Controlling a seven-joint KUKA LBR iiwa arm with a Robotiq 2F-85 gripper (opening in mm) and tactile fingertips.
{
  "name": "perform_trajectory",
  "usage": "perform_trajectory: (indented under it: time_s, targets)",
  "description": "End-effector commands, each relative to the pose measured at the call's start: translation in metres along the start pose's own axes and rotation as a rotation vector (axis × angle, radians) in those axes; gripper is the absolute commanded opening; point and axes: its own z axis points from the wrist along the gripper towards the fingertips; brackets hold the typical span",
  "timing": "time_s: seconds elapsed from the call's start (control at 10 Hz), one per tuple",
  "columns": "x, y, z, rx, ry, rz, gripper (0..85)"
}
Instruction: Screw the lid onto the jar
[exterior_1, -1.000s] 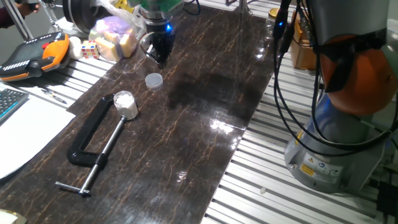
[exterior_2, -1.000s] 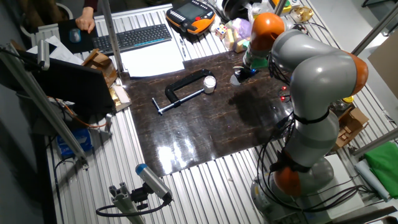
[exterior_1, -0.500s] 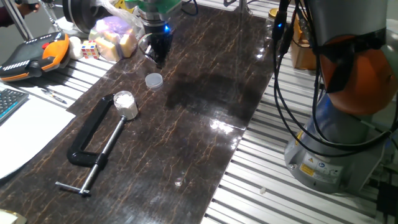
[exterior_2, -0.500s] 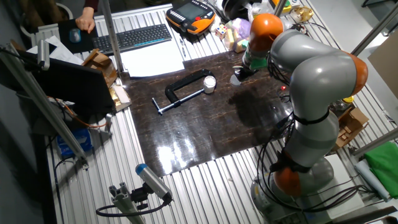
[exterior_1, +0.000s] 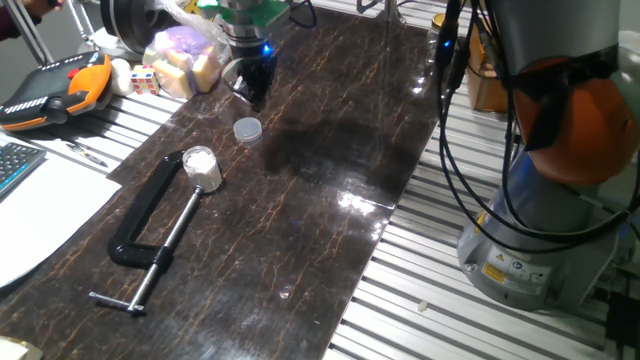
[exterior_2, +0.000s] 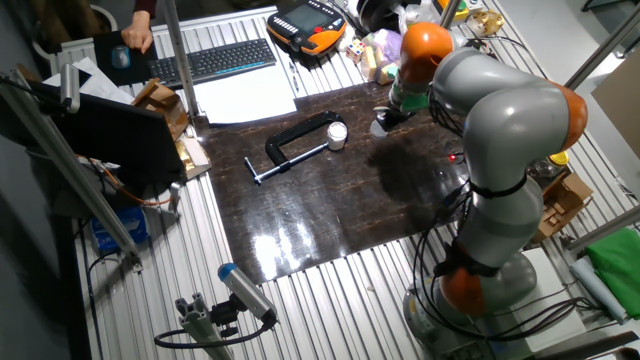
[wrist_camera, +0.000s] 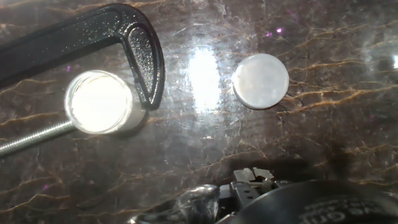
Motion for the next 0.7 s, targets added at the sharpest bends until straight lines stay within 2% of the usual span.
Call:
perform_trajectory:
  time_s: [0.0,0.2,0.5,0.6]
  targets:
    - [0.0000,-0.0001,0.0000,0.003,0.003,0.004,0.7]
    - [0.0000,-0.0001,0.0000,0.021,-0.003,0.019,0.7]
    - [0.0000,-0.0001,0.0000,0.015,-0.021,0.005,0.7]
    - [-0.0076,-0.0025,0.0052,0.010,-0.028,-0.010,0.7]
